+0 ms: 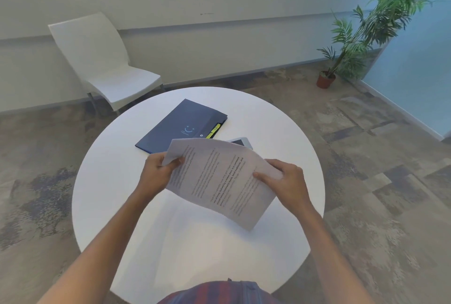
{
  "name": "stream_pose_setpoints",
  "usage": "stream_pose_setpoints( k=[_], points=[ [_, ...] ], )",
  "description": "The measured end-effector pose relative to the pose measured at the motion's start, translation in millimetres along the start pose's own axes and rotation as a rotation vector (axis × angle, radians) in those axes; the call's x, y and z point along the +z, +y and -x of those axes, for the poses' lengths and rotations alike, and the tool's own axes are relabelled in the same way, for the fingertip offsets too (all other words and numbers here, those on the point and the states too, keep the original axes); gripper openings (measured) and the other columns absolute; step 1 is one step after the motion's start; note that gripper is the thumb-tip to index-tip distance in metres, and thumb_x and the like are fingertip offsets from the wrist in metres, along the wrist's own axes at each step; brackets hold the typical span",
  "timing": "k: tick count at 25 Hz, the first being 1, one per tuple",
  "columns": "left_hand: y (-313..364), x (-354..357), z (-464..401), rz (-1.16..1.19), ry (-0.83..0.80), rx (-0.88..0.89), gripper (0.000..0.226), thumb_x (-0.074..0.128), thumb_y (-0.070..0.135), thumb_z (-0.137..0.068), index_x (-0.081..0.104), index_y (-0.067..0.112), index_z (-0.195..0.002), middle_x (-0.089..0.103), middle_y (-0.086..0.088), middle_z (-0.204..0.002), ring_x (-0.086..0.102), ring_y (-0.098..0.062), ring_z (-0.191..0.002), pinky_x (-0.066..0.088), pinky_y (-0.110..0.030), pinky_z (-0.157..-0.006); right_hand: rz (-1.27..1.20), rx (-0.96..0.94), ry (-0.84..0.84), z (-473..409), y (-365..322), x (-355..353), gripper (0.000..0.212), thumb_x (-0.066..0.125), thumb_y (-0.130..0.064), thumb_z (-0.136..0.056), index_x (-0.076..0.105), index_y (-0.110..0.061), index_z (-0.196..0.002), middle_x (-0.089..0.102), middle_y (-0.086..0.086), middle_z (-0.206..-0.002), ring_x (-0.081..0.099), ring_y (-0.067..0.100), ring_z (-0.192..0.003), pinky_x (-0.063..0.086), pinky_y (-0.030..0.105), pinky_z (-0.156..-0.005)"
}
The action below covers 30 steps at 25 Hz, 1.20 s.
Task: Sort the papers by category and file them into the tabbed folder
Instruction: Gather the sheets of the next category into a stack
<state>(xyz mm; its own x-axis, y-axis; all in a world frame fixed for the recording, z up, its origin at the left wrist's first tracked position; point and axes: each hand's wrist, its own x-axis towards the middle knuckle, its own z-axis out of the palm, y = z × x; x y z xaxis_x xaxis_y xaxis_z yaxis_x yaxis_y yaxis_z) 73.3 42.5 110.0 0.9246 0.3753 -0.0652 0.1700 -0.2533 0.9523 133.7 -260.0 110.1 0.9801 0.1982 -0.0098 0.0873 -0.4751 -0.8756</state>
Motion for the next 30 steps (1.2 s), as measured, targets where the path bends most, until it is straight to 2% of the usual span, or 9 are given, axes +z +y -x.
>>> stream_pose_setpoints(
  k=[3, 8, 12, 14, 17, 19, 21, 23, 30],
  points=[
    [17, -3, -6, -0.059, -0.019, 0.082, 0.021, 0.064, 0.018, -0.094, 0.074, 0.02, -0.075, 0.072, 0.013, -0.071, 0.06, -0.001, -0.062, 0.044, -0.031, -0.067, 0.274, -0.043, -0.07, -8, -13, -3, 0.03, 0.076, -0.043, -0.077, 0.074, -0.036, -0.107, 0.077, -0.013, -0.096, 0.07, 0.01, -0.088, 0.057, 0.036, -0.077],
    [51, 3, -2, -0.216, -0.214, 0.213, 0.048, 0.058, 0.015, -0.096, 0.072, 0.054, -0.073, 0.072, 0.023, -0.076, 0.067, -0.001, -0.071, 0.048, -0.016, -0.062, 0.189, -0.094, -0.205, -15, -29, 6, 0.023, 0.074, -0.036, -0.081, 0.077, -0.03, -0.103, 0.078, -0.009, -0.096, 0.071, 0.008, -0.084, 0.056, 0.033, -0.076],
    [53, 6, -9, -0.332, -0.261, 0.299, 0.023, 0.055, 0.025, -0.095, 0.074, 0.037, -0.103, 0.074, 0.017, -0.094, 0.069, -0.012, -0.086, 0.057, -0.039, -0.072, 0.07, -0.094, -0.275, -20, -32, 13, 0.017, 0.069, -0.029, -0.088, 0.078, -0.015, -0.085, 0.077, -0.001, -0.082, 0.072, 0.021, -0.074, 0.055, 0.036, -0.068],
    [49, 4, -14, -0.377, -0.157, 0.328, 0.024, 0.063, 0.033, -0.091, 0.064, 0.036, -0.115, 0.071, 0.017, -0.103, 0.068, -0.012, -0.089, 0.058, -0.042, -0.073, -0.044, -0.067, -0.255, -21, -26, 12, 0.016, 0.072, -0.028, -0.087, 0.078, -0.014, -0.081, 0.077, 0.005, -0.08, 0.074, 0.021, -0.073, 0.055, 0.035, -0.065],
    [40, 2, -21, -0.239, 0.174, 0.145, 0.085, 0.083, 0.038, -0.074, 0.034, 0.03, -0.143, 0.058, 0.008, -0.117, 0.06, -0.013, -0.1, 0.052, -0.033, -0.084, -0.291, 0.008, -0.152, -19, -13, 13, 0.027, 0.076, -0.025, -0.086, 0.074, 0.002, -0.081, 0.074, 0.024, -0.082, 0.07, 0.026, -0.068, 0.054, 0.038, -0.064],
    [31, -1, -20, 0.171, 0.069, -0.139, 0.106, 0.088, 0.043, -0.062, 0.032, 0.017, -0.148, 0.063, 0.001, -0.122, 0.064, -0.021, -0.106, 0.049, -0.041, -0.097, -0.46, 0.079, -0.096, -15, -8, 15, 0.02, 0.074, -0.017, -0.088, 0.075, 0.003, -0.089, 0.076, 0.021, -0.085, 0.073, 0.027, -0.071, 0.058, 0.038, -0.067],
    [15, 6, -9, 0.398, -0.254, -0.272, 0.088, 0.086, 0.042, -0.065, 0.049, 0.009, -0.138, 0.069, -0.007, -0.121, 0.068, -0.03, -0.108, 0.048, -0.05, -0.101, -0.551, 0.131, -0.065, -12, -3, 21, 0.018, 0.073, -0.014, -0.088, 0.076, 0.002, -0.095, 0.077, 0.019, -0.089, 0.074, 0.03, -0.076, 0.061, 0.04, -0.07],
    [12, 24, 11, 0.415, -0.415, -0.285, 0.044, 0.072, 0.024, -0.085, 0.062, 0.009, -0.125, 0.071, -0.008, -0.118, 0.069, -0.029, -0.107, 0.055, -0.043, -0.092, -0.594, 0.15, -0.034, -10, 2, 25, 0.018, 0.072, -0.013, -0.089, 0.075, 0.003, -0.097, 0.077, 0.021, -0.092, 0.074, 0.033, -0.079, 0.062, 0.043, -0.073],
    [-4, 56, 22, 0.433, -0.105, -0.153, 0.017, 0.06, 0.014, -0.095, 0.069, 0.014, -0.109, 0.077, 0.005, -0.098, 0.072, -0.016, -0.084, 0.059, -0.029, -0.072, -0.544, 0.129, -0.068, -1, 10, 37, 0.012, 0.073, -0.013, -0.088, 0.077, -0.011, -0.1, 0.079, -0.003, -0.093, 0.075, 0.013, -0.081, 0.059, 0.025, -0.07]
  ],
)
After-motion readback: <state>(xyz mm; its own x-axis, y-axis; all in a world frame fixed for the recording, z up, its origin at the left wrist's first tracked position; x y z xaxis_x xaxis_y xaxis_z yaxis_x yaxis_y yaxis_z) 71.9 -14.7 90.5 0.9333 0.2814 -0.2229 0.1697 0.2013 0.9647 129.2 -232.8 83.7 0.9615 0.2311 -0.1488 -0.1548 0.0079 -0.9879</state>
